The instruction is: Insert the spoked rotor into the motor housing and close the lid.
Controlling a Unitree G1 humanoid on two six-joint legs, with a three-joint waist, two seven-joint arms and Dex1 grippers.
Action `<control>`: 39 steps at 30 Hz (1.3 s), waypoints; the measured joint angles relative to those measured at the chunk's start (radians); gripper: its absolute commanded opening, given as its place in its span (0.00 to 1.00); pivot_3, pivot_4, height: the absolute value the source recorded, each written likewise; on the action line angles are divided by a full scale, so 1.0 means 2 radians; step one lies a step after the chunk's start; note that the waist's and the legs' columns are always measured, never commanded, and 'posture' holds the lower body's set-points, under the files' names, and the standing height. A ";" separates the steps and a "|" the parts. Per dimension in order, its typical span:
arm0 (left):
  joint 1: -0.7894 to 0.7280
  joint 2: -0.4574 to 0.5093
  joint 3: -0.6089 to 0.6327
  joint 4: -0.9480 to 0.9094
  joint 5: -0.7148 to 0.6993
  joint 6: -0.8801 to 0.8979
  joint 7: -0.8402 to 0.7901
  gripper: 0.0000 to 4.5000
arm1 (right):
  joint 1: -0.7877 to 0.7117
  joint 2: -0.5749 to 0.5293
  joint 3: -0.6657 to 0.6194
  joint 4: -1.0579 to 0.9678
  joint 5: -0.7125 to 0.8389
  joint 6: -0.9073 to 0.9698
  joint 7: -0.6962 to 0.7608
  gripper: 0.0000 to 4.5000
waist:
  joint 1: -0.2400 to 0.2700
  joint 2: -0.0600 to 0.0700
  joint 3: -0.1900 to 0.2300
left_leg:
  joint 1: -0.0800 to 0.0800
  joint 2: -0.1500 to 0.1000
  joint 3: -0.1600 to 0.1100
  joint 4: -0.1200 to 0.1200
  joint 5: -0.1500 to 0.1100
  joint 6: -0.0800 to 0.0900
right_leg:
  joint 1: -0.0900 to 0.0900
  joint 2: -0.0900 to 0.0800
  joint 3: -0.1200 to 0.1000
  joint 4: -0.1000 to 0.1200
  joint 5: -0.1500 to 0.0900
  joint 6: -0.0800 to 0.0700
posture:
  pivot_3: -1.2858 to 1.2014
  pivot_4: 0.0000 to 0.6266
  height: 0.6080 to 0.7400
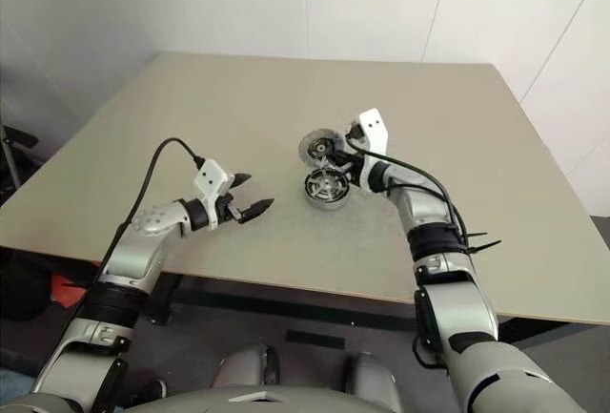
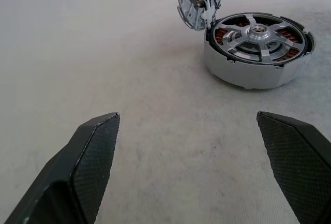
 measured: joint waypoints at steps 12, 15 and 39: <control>0.000 0.002 0.000 0.002 0.000 0.000 0.000 1.00 | 0.030 0.012 -0.002 0.055 -0.008 -0.036 -0.021 0.03 | 0.000 0.000 0.000 | 0.005 0.000 0.000 0.000 0.000 0.000 | 0.005 0.000 0.000 0.000 -0.001 0.001 | 0.52 0.00 1.00; 0.000 0.003 0.001 0.002 0.000 0.000 0.000 1.00 | 0.028 0.010 -0.006 0.055 -0.004 -0.031 -0.019 0.03 | 0.000 0.000 0.000 | 0.005 0.000 0.000 0.000 0.000 0.000 | 0.005 0.000 0.000 0.000 -0.001 0.001 | 0.52 0.00 1.00; -0.014 -0.007 -0.004 0.019 0.001 -0.009 0.000 1.00 | -0.106 -0.185 0.194 -0.043 -0.145 -0.224 0.289 0.52 | -0.001 -0.001 0.000 | 0.001 0.001 0.000 0.001 0.000 0.001 | 0.001 0.000 0.000 0.000 0.000 0.000 | 0.52 0.00 1.00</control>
